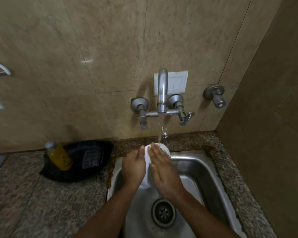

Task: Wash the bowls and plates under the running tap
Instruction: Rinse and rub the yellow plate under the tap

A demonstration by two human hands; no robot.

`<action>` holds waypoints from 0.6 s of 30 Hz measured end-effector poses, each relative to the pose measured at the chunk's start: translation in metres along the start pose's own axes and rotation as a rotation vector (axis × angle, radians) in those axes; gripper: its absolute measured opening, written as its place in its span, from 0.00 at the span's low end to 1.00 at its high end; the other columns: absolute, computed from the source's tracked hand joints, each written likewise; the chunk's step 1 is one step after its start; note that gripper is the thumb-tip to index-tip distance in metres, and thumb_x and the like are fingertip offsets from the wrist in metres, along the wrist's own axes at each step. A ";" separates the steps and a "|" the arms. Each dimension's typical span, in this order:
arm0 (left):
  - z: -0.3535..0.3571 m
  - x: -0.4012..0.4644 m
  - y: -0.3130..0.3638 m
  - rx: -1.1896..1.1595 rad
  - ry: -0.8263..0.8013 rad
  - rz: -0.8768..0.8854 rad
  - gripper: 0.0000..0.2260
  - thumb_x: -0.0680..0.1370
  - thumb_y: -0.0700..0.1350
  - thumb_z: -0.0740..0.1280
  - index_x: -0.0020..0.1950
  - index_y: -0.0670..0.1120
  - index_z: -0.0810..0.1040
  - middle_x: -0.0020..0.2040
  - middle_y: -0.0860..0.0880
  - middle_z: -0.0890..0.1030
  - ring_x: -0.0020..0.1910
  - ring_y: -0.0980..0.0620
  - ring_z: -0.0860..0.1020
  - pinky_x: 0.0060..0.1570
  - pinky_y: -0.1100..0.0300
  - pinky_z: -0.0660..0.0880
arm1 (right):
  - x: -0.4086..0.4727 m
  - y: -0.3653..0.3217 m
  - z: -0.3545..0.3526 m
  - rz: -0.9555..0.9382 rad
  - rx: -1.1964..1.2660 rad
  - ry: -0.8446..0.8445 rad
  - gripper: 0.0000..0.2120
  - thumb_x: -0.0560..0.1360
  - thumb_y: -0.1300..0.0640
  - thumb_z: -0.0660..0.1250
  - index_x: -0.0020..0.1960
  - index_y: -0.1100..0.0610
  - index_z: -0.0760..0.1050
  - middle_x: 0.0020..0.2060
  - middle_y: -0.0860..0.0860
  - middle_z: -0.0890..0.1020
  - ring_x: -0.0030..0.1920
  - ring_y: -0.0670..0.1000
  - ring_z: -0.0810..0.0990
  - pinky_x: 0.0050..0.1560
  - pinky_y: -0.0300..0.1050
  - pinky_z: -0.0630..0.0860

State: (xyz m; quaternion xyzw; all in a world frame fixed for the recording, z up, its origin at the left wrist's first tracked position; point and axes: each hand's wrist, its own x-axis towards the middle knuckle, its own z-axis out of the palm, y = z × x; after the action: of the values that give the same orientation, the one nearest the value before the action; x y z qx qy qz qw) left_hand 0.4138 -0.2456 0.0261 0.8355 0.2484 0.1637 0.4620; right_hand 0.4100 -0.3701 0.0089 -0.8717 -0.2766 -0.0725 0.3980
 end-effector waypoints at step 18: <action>0.000 0.020 0.020 0.257 -0.090 0.058 0.28 0.81 0.61 0.52 0.43 0.43 0.83 0.44 0.43 0.84 0.46 0.42 0.81 0.47 0.53 0.76 | 0.050 0.003 -0.016 0.233 0.009 0.043 0.14 0.80 0.49 0.55 0.48 0.52 0.77 0.46 0.51 0.81 0.49 0.53 0.78 0.51 0.49 0.73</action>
State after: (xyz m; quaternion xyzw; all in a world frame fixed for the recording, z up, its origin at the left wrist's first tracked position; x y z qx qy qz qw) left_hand 0.4354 -0.2432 0.0438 0.9011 0.2220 0.1063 0.3570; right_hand 0.4550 -0.3621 0.0351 -0.8943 -0.1652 -0.0431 0.4136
